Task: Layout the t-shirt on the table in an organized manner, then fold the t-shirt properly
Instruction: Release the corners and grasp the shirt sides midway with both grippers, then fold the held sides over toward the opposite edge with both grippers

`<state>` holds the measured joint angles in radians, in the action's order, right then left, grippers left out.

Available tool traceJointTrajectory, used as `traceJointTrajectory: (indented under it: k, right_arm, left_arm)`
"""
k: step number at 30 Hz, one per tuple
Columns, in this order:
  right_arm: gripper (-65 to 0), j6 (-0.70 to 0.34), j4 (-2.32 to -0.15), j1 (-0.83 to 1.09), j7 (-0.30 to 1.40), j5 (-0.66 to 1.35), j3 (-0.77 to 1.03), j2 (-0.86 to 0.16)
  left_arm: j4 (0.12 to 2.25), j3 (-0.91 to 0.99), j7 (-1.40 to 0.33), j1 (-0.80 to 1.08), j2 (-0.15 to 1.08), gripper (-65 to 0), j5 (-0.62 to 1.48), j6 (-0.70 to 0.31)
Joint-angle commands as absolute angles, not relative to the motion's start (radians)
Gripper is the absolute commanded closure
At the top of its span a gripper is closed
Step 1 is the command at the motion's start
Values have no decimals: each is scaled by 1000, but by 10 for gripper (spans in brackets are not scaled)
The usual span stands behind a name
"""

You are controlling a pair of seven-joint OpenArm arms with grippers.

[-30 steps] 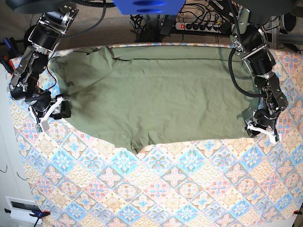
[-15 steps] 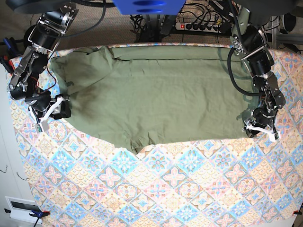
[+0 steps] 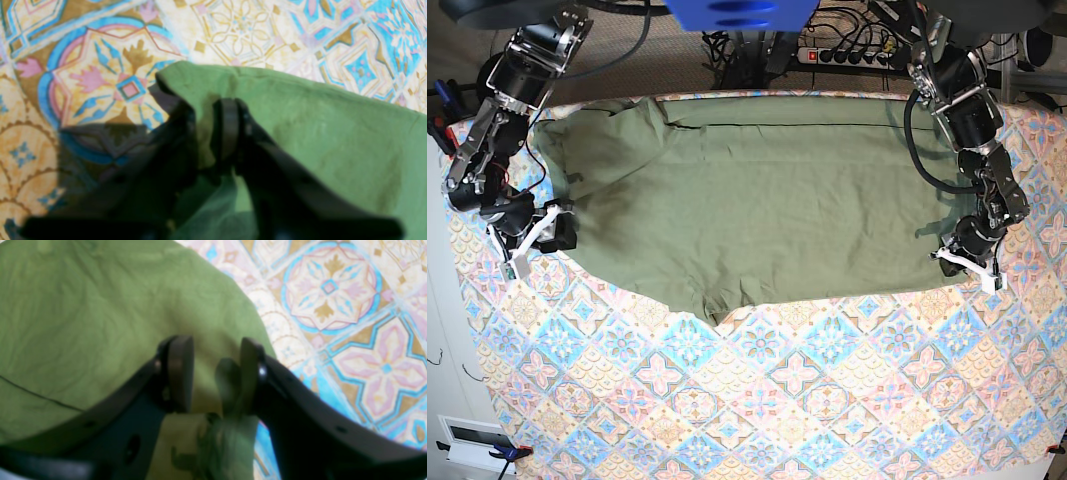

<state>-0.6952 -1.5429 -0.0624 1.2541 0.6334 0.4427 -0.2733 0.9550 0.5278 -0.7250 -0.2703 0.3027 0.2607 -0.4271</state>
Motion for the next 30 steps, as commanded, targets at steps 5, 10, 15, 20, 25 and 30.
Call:
traceJointTrajectory:
  k: [5, 10, 15, 20, 25, 30]
  right_arm:
    - [-224, -698, -1549, -120, 1227, 628, 363, -294]
    - [-224, -698, -1531, -259, 1227, 521, 292, -295]
    - [-227, -698, -1363, -346, 1173, 404, 286, -297]
    - [-228, -698, -1122, -426, 1075, 363, 283, -341]
    - [-228, -698, -989, -449, 995, 361, 272, -361]
    - [-228, -698, -926, -479, 944, 367, 130, -360]
  left_arm:
    - [966, 530, -731, -282, 318, 0, 255, -432]
    - [967, 530, -734, -282, 321, 0, 305, -432]
    - [967, 526, -739, -275, 346, 0, 390, -432]
    - [1003, 526, -740, -255, 352, 0, 421, -432]
    - [1147, 526, -792, -196, 349, 0, 423, -432]
    - [1198, 526, -828, -196, 344, 0, 424, -432]
